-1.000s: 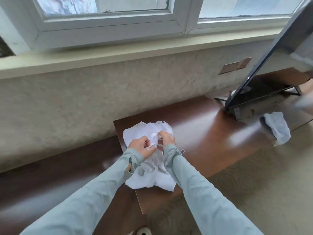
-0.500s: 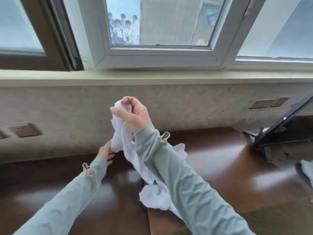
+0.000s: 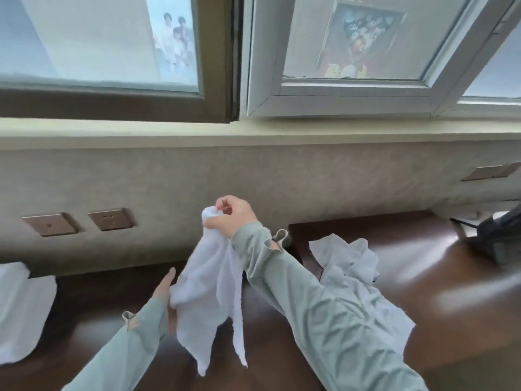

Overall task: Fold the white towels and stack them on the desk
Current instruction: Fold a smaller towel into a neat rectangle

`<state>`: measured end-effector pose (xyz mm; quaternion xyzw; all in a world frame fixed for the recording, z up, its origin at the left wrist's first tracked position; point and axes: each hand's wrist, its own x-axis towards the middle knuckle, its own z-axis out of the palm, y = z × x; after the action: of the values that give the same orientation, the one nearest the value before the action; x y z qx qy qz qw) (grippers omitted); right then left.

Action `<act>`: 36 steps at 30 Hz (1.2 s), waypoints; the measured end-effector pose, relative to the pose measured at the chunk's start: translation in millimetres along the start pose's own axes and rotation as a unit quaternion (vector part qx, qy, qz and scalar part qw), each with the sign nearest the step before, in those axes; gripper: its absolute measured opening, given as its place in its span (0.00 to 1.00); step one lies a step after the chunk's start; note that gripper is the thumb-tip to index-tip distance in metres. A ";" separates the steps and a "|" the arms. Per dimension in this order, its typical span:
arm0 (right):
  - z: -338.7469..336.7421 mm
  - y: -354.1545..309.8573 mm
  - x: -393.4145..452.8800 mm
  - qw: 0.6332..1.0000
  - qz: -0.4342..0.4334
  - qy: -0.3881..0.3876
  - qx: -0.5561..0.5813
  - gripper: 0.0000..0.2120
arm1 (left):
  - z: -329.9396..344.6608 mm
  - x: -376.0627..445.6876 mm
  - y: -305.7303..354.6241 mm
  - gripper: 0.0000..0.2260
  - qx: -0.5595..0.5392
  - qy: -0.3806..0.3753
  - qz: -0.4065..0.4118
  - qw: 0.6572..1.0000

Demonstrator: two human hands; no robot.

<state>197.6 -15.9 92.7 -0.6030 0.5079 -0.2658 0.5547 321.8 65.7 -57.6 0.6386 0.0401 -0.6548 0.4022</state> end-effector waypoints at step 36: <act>31.9 140.4 -21.7 0.959 0.104 0.241 0.107 0.20 | -152.6 -2.1 60.3 0.24 0.258 0.120 0.175 0.942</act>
<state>173.7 34.9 -41.6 -0.4020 0.6552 -0.3964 0.5020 479.1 112.5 -55.6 0.7915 -0.1951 -0.4800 0.3241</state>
